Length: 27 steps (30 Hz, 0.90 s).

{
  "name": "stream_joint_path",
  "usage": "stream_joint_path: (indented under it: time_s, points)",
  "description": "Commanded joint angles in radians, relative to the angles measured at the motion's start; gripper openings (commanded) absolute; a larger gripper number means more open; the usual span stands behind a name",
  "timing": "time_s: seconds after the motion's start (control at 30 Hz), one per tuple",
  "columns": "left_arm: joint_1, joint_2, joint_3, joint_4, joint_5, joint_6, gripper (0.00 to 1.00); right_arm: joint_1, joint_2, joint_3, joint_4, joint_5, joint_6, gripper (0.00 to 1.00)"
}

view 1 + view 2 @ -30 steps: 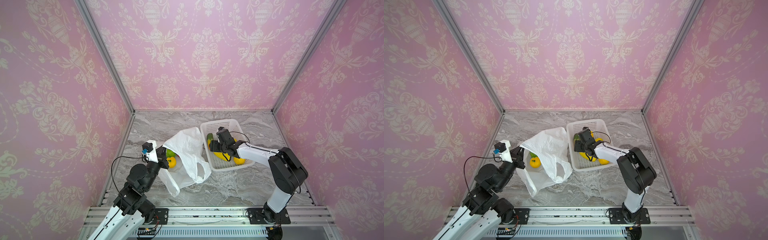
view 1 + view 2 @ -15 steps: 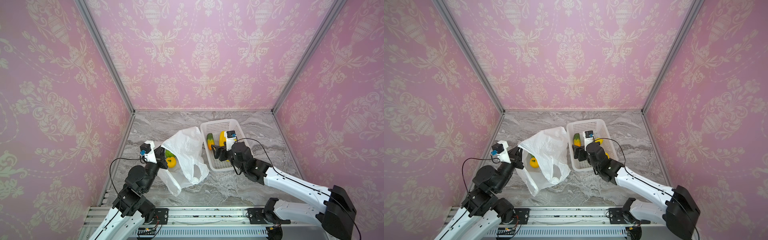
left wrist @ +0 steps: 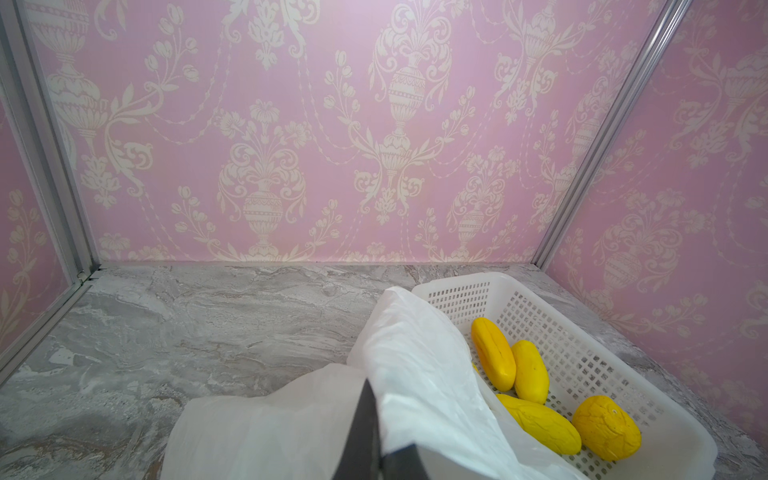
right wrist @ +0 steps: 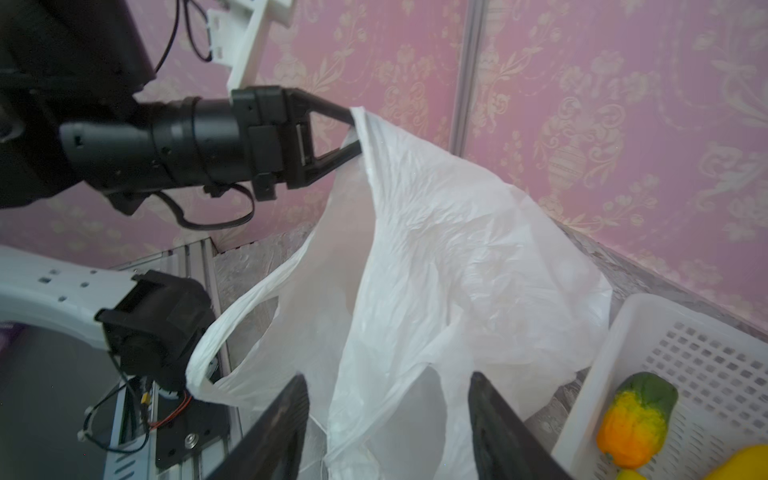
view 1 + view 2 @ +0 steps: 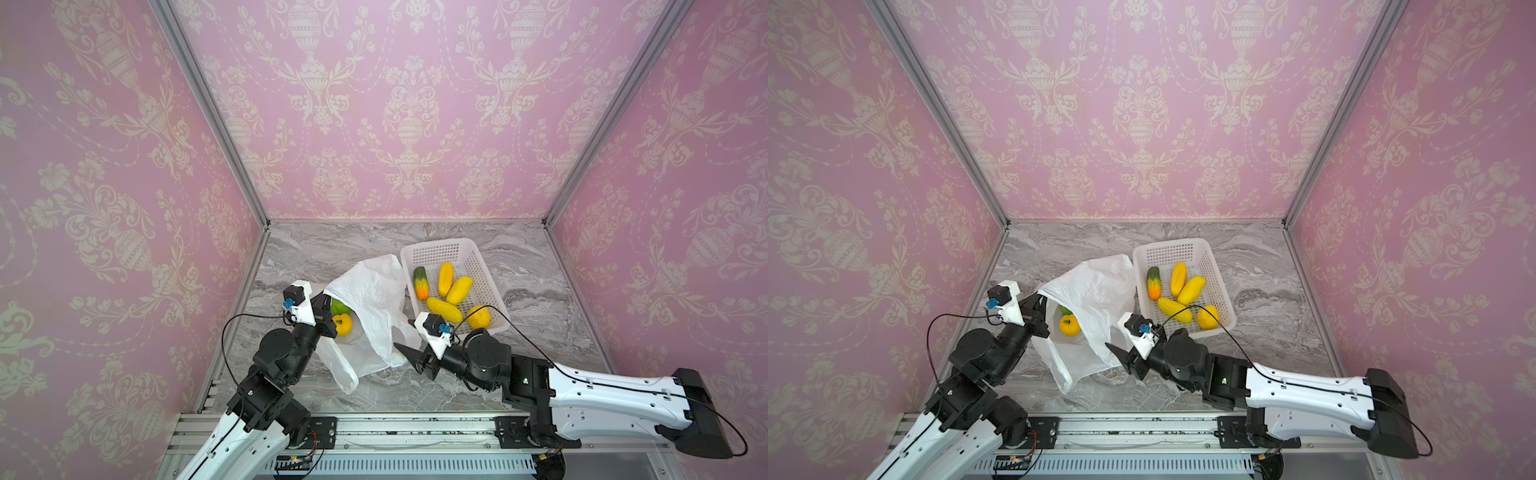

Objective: Untie the knot of the plastic bag and take out the fruit
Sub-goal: 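Move the right gripper back over the bag opening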

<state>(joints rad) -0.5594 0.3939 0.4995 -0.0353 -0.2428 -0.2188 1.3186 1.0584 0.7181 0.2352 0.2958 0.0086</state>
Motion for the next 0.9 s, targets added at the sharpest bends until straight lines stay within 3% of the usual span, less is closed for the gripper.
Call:
stream_joint_path:
  time_s: [0.0,0.07,0.17,0.43,0.53,0.7,0.87]
  points:
    - [0.003,0.005,0.013,-0.013,-0.022,0.011,0.00,0.056,0.121,0.083,0.079,-0.024,-0.108,0.54]
    - [0.003,0.007,0.015,-0.015,-0.021,0.009,0.00,0.072,0.221,0.107,0.160,0.014,-0.110,0.45]
    - [0.003,0.008,0.016,-0.015,-0.016,0.008,0.00,0.074,0.337,0.112,0.295,0.036,-0.095,0.40]
    - [0.003,0.008,0.019,-0.023,-0.011,0.006,0.00,0.070,0.520,0.147,0.416,0.132,-0.025,0.31]
    - [0.003,0.009,0.020,-0.024,-0.008,0.005,0.00,0.038,0.568,0.119,0.497,0.149,0.020,0.33]
    - [0.003,0.005,0.020,-0.026,-0.005,0.005,0.00,-0.032,0.641,0.144,0.472,0.140,0.104,0.33]
    - [0.003,0.006,0.022,-0.025,-0.001,0.005,0.00,-0.061,0.732,0.192,0.440,0.238,0.136,0.37]
